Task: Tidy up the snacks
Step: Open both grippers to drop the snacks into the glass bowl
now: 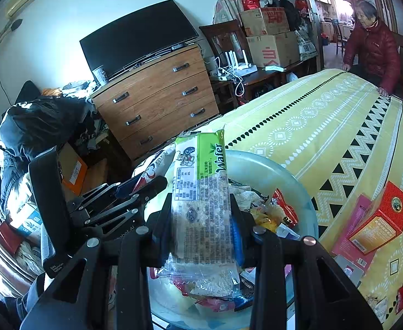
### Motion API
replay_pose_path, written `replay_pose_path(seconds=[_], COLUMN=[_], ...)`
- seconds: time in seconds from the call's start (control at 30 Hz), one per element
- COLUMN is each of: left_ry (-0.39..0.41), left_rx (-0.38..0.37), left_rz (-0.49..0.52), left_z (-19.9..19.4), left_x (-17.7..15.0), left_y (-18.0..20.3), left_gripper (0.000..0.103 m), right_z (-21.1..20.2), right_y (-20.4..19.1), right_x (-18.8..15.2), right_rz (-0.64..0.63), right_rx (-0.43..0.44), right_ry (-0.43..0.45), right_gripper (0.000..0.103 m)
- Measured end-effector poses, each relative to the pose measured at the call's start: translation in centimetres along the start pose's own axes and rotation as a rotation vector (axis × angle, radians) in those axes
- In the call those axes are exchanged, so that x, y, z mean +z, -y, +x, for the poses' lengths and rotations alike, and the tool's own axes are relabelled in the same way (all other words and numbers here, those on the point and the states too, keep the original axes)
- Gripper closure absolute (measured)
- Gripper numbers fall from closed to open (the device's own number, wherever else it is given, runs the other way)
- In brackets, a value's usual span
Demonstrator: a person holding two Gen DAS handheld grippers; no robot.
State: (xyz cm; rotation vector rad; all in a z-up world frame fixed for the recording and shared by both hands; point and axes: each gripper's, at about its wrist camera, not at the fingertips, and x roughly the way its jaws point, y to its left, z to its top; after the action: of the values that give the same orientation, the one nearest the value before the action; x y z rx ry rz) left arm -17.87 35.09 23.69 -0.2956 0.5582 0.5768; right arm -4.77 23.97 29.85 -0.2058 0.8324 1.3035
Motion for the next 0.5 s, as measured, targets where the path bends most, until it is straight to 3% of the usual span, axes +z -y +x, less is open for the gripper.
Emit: replay_pose_path(seconds=[0.23, 0.3, 0.33, 0.37, 0.5], left_ry=[-0.03, -0.035, -0.034, -0.03, -0.041], left_rx=[0.019, 0.031, 0.039, 0.044, 0.064], left_rz=[-0.008, -0.012, -0.012, -0.01, -0.01], left_z=[0.8, 1.0, 1.0, 0.9, 0.8], left_x=[-0.3, -0.3, -0.3, -0.3, -0.3], left_y=[-0.4, -0.4, -0.4, -0.3, 0.1], left_gripper=[0.071, 0.046, 0.022, 0.014, 0.008], right_z=[0.9, 1.4, 1.5, 1.4, 0.5], right_y=[-0.2, -0.2, -0.3, -0.2, 0.2], right_x=[0.6, 0.7, 0.8, 0.9, 0.7], right_rz=[-0.003, -0.013, -0.013, -0.009, 0.009], right_rx=[0.005, 0.002, 0.0, -0.003, 0.009], right_ry=[-0.009, -0.016, -0.015, -0.008, 0.02], right_gripper=[0.06, 0.048, 0.042, 0.042, 0.042])
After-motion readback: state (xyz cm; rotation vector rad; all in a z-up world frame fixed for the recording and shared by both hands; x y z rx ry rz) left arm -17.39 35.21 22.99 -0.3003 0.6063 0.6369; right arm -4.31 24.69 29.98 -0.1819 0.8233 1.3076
